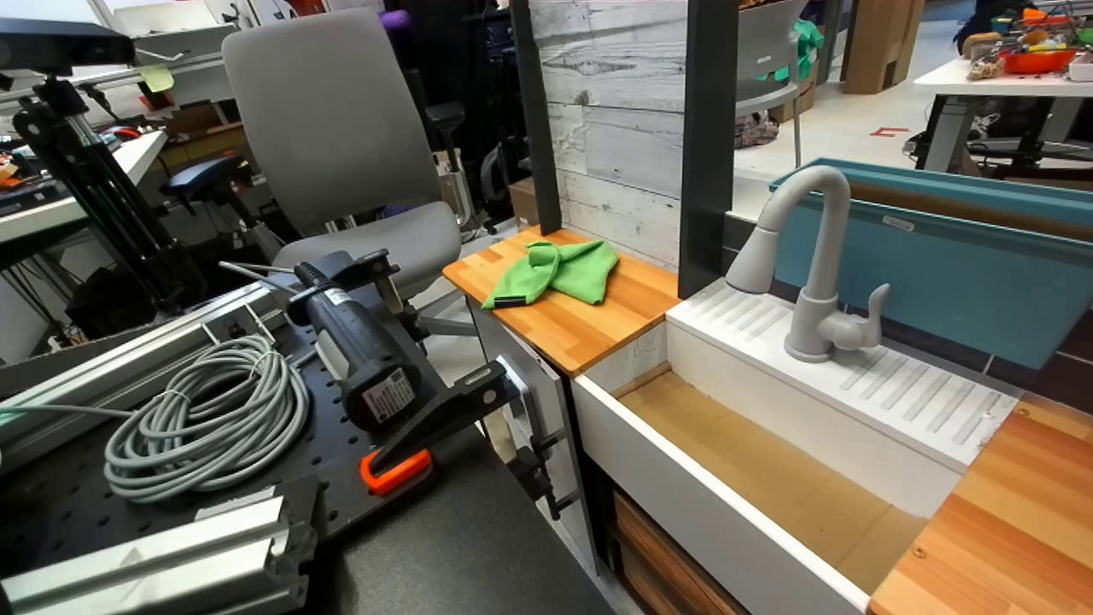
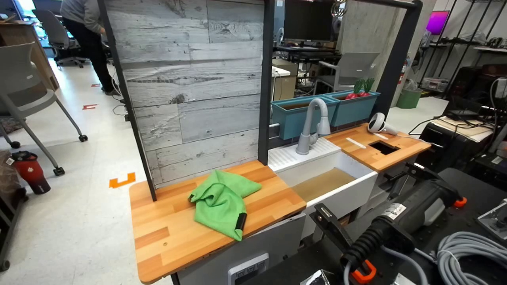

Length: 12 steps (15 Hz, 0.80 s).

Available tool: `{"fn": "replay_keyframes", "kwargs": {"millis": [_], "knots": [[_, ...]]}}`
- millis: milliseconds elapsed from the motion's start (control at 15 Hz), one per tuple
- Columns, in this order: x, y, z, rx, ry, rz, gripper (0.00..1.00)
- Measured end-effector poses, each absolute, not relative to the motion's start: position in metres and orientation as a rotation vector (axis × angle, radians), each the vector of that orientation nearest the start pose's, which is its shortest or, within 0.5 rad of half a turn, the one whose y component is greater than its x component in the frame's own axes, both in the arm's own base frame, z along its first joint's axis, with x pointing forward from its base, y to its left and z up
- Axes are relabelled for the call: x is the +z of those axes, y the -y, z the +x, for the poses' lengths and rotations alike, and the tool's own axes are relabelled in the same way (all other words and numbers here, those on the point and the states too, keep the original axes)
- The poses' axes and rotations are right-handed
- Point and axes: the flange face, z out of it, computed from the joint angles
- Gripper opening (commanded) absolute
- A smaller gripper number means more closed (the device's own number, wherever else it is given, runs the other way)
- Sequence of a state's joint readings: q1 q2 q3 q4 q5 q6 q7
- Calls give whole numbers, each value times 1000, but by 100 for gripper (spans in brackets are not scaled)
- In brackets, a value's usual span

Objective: Move the green towel to the right.

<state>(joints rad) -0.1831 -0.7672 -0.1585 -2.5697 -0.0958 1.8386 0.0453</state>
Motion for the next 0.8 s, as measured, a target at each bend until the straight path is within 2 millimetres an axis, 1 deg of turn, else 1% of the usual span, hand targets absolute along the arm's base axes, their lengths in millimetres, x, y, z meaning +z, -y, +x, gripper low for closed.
{"fn": "replay_keyframes", "kwargs": {"millis": [200, 600, 667, 733, 800], "knots": [[461, 79, 337, -54, -495, -3065, 100], [366, -26, 399, -49, -448, -3075, 100], [354, -34, 404, -26, -439, -3082, 100], [350, -35, 405, -8, -438, -3084, 100], [351, -32, 405, -13, -446, -3081, 100]]}}
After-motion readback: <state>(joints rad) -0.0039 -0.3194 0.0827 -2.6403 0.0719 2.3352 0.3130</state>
